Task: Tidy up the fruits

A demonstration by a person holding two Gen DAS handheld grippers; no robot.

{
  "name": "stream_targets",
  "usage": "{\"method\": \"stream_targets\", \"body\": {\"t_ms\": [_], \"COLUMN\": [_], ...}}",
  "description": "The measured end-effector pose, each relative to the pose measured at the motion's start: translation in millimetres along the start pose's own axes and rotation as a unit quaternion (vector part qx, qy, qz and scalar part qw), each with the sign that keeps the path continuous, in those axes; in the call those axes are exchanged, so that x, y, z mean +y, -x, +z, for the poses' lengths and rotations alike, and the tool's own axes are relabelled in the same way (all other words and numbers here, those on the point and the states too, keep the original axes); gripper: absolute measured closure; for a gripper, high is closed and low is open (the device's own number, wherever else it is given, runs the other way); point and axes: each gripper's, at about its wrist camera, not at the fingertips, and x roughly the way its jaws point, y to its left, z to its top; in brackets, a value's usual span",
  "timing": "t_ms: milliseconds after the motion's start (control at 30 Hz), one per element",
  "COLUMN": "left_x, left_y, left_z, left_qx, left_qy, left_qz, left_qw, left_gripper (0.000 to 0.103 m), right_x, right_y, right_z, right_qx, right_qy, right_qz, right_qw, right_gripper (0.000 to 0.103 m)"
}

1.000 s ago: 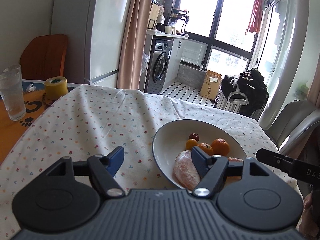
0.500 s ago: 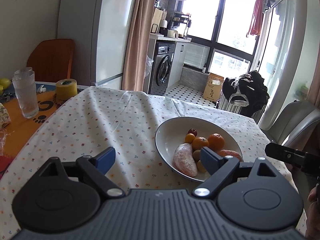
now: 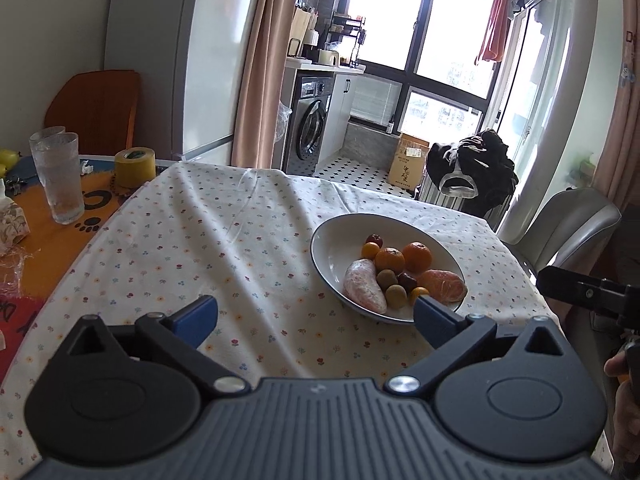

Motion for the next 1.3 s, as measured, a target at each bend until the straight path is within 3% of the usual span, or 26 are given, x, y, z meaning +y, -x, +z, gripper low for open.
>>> {"method": "stream_targets", "body": {"t_ms": [233,667,1300], "left_x": [6.4,19.1,22.7], "left_y": [17.1,52.1,53.3], "left_z": [0.5,-1.9,-8.7], "left_qx": [0.017,-0.001,-0.001], "left_qy": [-0.016,-0.015,-0.019], "left_qz": [0.0,0.007,0.006], "left_qw": [0.9997,0.9999,0.9998], "left_gripper": [0.0,0.0,0.0], "right_x": [11.1,24.7,35.0], "right_y": [18.3,42.0,42.1], "right_z": [-2.9,-5.5,-8.7], "right_qx": [0.008,0.023,0.04], "right_qy": [0.005,0.012,0.02], "right_qz": [-0.008,-0.007,0.004], "right_qw": [1.0,1.0,0.999], "right_gripper": [0.0,0.0,0.0]}}
